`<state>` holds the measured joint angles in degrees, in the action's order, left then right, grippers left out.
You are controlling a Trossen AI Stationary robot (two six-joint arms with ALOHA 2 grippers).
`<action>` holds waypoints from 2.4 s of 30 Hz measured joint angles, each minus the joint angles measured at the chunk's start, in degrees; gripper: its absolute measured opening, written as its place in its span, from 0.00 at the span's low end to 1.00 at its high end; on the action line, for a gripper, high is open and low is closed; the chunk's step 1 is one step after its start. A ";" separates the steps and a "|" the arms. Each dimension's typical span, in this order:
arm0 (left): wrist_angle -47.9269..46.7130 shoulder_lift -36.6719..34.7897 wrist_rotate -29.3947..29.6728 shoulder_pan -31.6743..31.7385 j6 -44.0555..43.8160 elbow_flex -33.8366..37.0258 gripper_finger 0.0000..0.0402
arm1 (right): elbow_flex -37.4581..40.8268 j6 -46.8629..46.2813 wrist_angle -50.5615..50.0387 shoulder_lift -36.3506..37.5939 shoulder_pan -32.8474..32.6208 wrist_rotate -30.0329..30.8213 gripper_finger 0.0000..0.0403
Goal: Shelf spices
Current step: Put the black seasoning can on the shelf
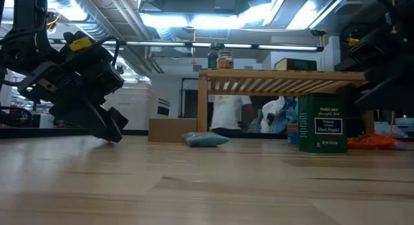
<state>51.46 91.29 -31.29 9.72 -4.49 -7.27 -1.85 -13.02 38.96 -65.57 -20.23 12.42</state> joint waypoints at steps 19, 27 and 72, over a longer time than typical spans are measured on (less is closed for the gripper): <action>0.07 0.00 0.00 0.00 0.00 0.00 0.41 | -4.42 2.93 15.54 -17.85 0.00 2.08 0.89; -0.02 0.00 0.00 0.00 0.00 0.00 0.41 | -4.85 2.84 15.39 -17.85 0.00 2.12 0.73; 0.43 0.00 0.02 0.00 -2.03 0.00 0.41 | -6.33 4.46 28.52 -17.41 0.00 2.67 0.32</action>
<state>51.90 91.29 -31.27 9.72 -6.52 -7.27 -8.19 -8.56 67.49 -82.98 -20.23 15.09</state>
